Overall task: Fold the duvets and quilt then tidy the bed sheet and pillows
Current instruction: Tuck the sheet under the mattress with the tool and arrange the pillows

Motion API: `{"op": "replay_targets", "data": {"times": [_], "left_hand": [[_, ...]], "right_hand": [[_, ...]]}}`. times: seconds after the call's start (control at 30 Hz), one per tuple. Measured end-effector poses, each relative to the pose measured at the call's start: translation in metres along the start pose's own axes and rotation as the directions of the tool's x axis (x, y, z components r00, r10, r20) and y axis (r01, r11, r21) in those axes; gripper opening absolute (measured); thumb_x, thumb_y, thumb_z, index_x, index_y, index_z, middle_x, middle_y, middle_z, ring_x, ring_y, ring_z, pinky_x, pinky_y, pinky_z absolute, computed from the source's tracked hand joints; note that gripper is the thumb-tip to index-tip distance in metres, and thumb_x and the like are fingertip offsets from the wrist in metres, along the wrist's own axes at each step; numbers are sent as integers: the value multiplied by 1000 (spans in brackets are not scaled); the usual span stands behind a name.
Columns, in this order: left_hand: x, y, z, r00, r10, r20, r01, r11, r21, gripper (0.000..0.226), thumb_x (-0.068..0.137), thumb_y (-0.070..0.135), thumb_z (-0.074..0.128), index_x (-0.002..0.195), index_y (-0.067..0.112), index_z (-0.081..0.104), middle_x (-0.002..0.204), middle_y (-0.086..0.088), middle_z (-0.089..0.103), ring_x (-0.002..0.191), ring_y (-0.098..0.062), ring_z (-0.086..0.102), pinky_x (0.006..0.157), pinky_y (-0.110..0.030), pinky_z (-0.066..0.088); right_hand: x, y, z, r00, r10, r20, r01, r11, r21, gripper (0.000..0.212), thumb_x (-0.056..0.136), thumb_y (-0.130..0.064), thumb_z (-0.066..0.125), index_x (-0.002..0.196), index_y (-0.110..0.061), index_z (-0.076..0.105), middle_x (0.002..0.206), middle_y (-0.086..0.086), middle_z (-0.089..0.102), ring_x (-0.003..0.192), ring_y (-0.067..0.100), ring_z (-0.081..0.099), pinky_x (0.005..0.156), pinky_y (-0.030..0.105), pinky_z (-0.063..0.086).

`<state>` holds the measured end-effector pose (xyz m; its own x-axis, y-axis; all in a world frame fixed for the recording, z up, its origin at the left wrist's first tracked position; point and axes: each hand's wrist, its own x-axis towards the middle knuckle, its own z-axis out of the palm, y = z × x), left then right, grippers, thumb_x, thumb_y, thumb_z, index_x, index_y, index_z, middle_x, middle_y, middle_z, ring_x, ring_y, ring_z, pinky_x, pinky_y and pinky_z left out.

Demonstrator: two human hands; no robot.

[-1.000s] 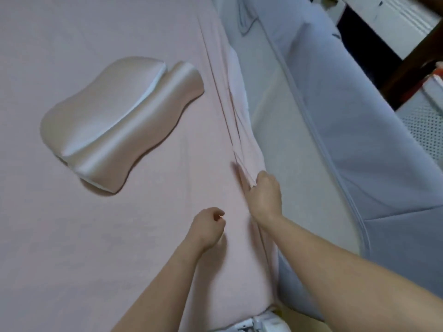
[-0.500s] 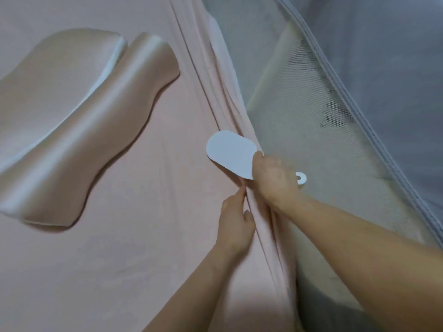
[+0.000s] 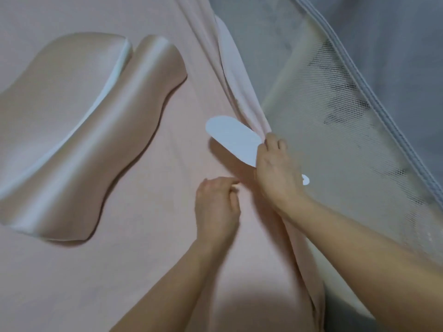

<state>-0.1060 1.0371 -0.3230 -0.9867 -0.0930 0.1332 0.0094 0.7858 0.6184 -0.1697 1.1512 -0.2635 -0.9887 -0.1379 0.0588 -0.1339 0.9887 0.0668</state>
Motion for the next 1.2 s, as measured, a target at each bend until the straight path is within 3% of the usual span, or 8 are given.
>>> {"op": "replay_targets", "data": {"times": [0.17,0.3,0.4,0.57,0.7,0.87,1.03,1.2], "left_hand": [[8,-56,-7,846,-532,49,475,791,385,77,95,46,35,154,12,0,160,-15,-11,145,-39,-14,115,-56,-11],[-13,-26,24,900,9,436,-152,943,295,70,92,41,29,155,17,11,161,-12,6,146,-37,-9,117,-49,-14],[-19,-9,14,590,421,689,-518,852,-77,48,97,37,30,137,21,50,151,-1,38,147,-21,17,117,-35,-7],[8,-44,-14,999,-50,21,41,955,292,51,97,31,37,146,14,38,155,-9,31,146,-27,19,118,-40,-5],[-12,-46,3,864,-100,493,-134,899,417,72,97,51,15,153,14,-10,160,-9,-16,143,-32,-25,116,-48,-17],[-26,-19,-13,442,362,820,-468,873,-133,42,96,34,38,131,20,54,148,-3,43,139,-23,33,119,-42,17],[-24,-36,-41,977,68,204,-100,983,153,45,94,29,31,125,17,60,131,-6,59,128,-26,48,117,-42,17],[-40,-71,-28,884,-446,138,368,847,383,73,97,49,22,151,9,-8,159,-17,-12,146,-36,-15,116,-52,-11]], "right_hand": [[3,-64,18,956,-172,237,9,828,561,29,93,-13,46,119,0,42,128,15,38,99,38,56,78,43,43],[6,-51,59,903,-207,377,-6,871,492,47,96,-9,37,143,-8,35,156,6,24,131,30,41,106,42,36],[2,2,59,923,135,360,-212,960,184,40,97,-5,35,136,-5,42,135,13,52,119,30,55,97,37,42],[-7,-15,40,944,186,273,-274,903,333,29,90,0,41,117,0,50,126,18,54,105,38,58,83,42,44],[-10,-35,53,922,-115,370,-70,889,452,49,90,-5,42,139,-7,38,155,10,24,128,32,44,98,42,42],[-15,1,40,853,236,466,-272,962,9,27,93,-2,46,117,4,56,116,19,64,107,33,63,88,37,49],[-21,-22,6,959,59,277,-150,935,321,6,91,-7,45,93,-7,50,101,17,57,91,36,57,69,37,37],[-32,-47,34,893,-207,398,-10,877,480,42,91,-8,41,133,-9,41,148,6,34,126,28,43,95,36,40]]}}
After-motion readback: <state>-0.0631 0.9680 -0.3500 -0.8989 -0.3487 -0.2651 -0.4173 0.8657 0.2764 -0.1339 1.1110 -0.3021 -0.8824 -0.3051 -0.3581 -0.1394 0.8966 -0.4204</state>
